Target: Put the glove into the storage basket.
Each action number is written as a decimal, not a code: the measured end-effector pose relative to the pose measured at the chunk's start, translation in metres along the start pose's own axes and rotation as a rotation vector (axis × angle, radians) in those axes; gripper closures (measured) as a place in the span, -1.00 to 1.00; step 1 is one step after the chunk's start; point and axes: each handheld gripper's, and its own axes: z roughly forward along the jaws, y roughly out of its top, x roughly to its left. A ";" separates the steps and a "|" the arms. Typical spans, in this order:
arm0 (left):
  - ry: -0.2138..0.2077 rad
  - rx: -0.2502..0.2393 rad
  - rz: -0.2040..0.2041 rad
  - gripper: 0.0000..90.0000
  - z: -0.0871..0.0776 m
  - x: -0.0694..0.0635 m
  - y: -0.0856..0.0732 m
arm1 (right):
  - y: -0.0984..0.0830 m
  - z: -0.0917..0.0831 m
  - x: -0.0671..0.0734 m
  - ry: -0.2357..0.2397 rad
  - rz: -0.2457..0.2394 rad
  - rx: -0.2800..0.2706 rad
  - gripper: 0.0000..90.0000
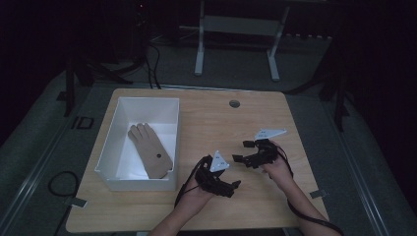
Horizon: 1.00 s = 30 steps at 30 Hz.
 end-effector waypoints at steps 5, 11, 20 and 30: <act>-0.025 0.002 -0.019 -0.76 0.008 0.000 -0.008 | -0.013 -0.002 -0.002 -0.003 0.005 0.002 -0.68; -0.043 0.024 0.019 -0.76 0.016 -0.005 -0.016 | -0.029 -0.002 -0.003 -0.001 0.002 0.014 -0.69; -0.064 0.043 0.045 -0.77 0.025 -0.013 -0.023 | -0.046 -0.009 -0.003 -0.022 -0.029 -0.012 -0.69; -0.088 0.063 0.083 -0.77 0.033 -0.020 -0.030 | -0.063 -0.020 -0.003 -0.055 -0.041 0.003 -0.69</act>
